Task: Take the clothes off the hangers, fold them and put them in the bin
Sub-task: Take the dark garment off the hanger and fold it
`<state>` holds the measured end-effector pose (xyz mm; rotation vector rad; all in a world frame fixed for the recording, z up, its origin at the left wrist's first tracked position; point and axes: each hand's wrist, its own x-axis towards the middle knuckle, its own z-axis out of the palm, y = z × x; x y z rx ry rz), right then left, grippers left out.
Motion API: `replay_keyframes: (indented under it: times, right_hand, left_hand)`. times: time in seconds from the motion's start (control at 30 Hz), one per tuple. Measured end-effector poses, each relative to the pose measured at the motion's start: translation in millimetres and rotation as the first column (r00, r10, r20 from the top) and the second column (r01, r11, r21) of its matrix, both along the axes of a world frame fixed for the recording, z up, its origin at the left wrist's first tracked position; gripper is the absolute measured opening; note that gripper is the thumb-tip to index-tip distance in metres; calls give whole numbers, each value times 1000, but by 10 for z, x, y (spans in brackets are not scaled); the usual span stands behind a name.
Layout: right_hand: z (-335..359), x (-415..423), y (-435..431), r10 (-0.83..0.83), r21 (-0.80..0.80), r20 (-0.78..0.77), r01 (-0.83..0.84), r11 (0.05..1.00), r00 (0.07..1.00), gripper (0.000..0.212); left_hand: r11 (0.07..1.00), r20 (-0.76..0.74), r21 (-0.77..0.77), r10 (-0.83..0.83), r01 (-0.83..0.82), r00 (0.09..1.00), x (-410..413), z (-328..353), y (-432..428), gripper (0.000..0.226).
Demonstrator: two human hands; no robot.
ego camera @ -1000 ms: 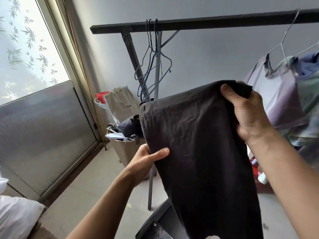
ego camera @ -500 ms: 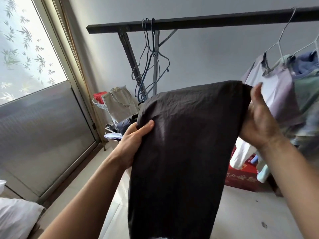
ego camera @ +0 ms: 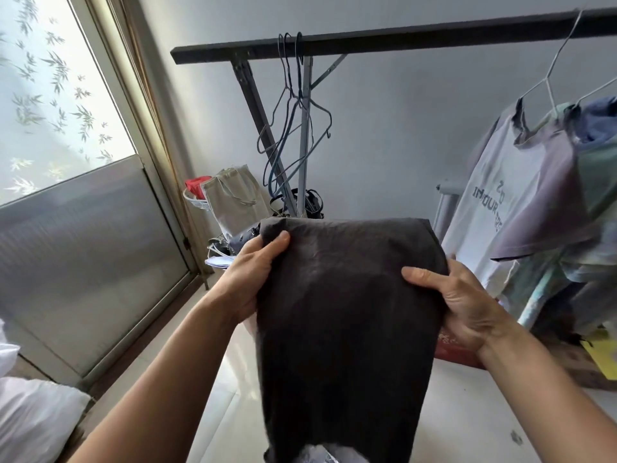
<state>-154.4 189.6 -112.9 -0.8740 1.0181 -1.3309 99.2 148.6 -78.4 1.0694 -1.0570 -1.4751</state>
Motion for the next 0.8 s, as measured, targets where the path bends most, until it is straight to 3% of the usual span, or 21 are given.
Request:
replay_keyframes:
  times: [0.07,0.17,0.2,0.27,0.33,0.4,0.47,0.53,0.67,0.8]
  right_hand:
    - [26,6,-2,-56,-33,-11,56,998,998,44]
    - [6,7,-38,-169,-95,-27,166,981,985,36]
    - [-7,8,-55,-218,-102,-52,212,972,975,39]
    - [-60,-24,-103,-281,-91,-161,269,959,946,68]
    - [-98,-72,-142,-262,-49,-186,258,965,947,82]
    - [-44,-107,-134,-182,-18,-97,181,983,979,65]
    - [24,-155,-82,-41,-19,-63,40,999,997,70]
    - [62,-191,-39,43,-30,-157,-49,998,987,82]
    - [98,-143,-25,-21,-34,-535,3,999,845,58]
    - [186,-151,-7,-6,-61,-762,-62,996,648,31]
  left_hand:
    - [993,153,-111,48,-31,987,0,-80,-46,20]
    - [967,243,-183,221,-179,944,-23,-185,-87,30]
    - [959,253,-174,265,-225,931,-31,-215,-101,40]
    - [955,219,-146,285,-257,933,-62,-242,-87,48]
    - [967,130,-117,240,-225,962,-100,-221,-54,30]
    - [989,55,-82,128,-123,990,-115,-148,22,20]
    - [993,43,-112,-18,23,999,-72,-115,55,40]
    - [973,178,-172,-122,153,977,-1,-99,56,70]
    - [923,644,-250,-65,291,762,42,9,25,68]
    - [870,874,-249,12,426,485,62,101,-23,40]
